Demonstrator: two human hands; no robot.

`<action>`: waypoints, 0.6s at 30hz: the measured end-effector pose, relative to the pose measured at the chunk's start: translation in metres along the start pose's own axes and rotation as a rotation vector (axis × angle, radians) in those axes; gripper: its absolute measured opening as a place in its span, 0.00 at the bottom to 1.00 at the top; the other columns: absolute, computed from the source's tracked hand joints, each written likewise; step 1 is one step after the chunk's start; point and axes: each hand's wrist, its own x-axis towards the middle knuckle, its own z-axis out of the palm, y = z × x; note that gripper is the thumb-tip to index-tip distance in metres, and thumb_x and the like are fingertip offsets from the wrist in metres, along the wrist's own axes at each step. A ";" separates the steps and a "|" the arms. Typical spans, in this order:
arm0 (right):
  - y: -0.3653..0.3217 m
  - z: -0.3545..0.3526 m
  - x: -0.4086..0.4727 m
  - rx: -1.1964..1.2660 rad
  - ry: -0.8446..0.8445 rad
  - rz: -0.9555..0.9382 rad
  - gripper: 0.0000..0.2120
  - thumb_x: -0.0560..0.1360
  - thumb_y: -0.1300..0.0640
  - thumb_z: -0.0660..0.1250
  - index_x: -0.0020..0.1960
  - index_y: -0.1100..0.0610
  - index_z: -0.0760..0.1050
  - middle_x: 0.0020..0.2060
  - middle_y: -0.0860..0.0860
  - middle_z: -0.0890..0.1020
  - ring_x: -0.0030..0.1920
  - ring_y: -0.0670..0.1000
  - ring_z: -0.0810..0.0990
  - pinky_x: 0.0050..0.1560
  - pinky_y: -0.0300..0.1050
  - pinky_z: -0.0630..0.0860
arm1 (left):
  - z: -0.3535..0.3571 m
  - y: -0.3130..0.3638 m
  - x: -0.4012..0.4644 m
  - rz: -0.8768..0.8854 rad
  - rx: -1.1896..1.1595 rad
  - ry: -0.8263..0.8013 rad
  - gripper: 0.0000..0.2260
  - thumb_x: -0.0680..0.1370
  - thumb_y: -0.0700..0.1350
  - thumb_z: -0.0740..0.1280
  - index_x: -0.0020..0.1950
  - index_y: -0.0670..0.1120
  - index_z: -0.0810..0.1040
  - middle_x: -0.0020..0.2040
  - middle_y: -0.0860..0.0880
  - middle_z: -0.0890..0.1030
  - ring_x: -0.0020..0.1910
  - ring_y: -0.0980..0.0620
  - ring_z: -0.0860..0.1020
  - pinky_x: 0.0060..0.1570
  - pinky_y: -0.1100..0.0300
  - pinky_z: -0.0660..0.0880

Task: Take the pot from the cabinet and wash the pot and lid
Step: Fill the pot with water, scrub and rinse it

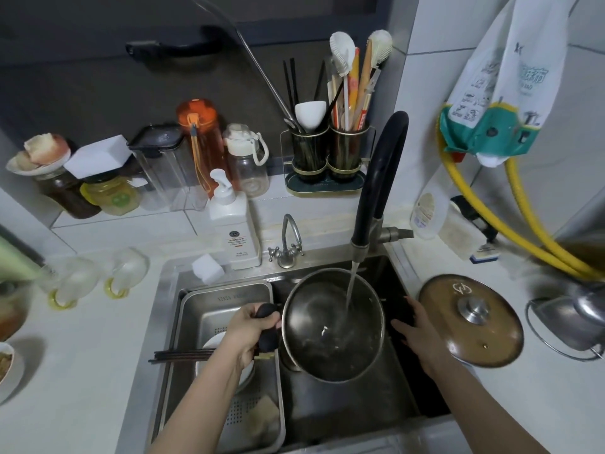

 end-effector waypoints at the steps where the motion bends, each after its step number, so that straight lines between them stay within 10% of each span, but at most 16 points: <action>1: -0.003 0.001 -0.003 -0.013 0.005 0.014 0.31 0.74 0.62 0.68 0.72 0.49 0.60 0.70 0.55 0.69 0.68 0.58 0.69 0.68 0.60 0.68 | 0.003 -0.001 0.000 0.031 0.004 0.025 0.04 0.74 0.31 0.67 0.48 0.34 0.75 0.33 0.40 0.78 0.30 0.47 0.76 0.42 0.52 0.76; 11: -0.038 0.029 -0.016 -0.328 0.026 -0.282 0.27 0.76 0.55 0.67 0.73 0.52 0.63 0.72 0.52 0.65 0.72 0.51 0.63 0.72 0.48 0.61 | 0.037 -0.007 -0.022 0.364 0.315 0.092 0.08 0.72 0.34 0.71 0.44 0.48 0.79 0.41 0.44 0.82 0.40 0.49 0.78 0.47 0.53 0.75; 18: -0.042 0.038 -0.011 -0.276 -0.015 -0.119 0.16 0.77 0.58 0.65 0.65 0.58 0.74 0.57 0.53 0.79 0.50 0.45 0.75 0.50 0.35 0.68 | 0.049 -0.014 -0.036 0.573 0.625 0.124 0.09 0.73 0.40 0.71 0.52 0.49 0.79 0.42 0.55 0.81 0.43 0.58 0.79 0.46 0.74 0.72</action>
